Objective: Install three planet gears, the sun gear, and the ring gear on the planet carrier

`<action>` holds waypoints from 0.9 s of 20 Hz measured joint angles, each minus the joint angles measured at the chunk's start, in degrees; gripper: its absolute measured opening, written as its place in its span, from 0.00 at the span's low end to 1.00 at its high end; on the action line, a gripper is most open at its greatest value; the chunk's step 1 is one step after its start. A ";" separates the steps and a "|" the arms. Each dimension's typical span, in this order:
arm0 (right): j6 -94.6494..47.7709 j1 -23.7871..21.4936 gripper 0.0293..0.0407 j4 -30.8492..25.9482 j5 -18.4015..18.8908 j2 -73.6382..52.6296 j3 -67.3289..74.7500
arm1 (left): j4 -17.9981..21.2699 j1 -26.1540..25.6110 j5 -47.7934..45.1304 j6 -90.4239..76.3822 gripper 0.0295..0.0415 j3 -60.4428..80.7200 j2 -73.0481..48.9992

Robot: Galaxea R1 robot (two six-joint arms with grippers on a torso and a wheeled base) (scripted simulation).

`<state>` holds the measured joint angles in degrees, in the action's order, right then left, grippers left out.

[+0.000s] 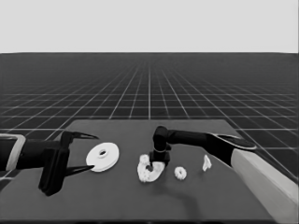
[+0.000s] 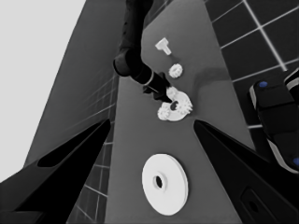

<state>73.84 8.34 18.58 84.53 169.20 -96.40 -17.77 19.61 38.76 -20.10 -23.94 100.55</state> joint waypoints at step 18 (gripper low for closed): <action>2.29 -9.38 0.81 -8.83 3.14 -21.32 24.31 | 0.00 0.00 0.00 0.00 0.75 0.00 0.00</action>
<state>76.13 -1.04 9.76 87.67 147.88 -72.09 -17.77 19.61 38.76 -20.10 -23.94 100.55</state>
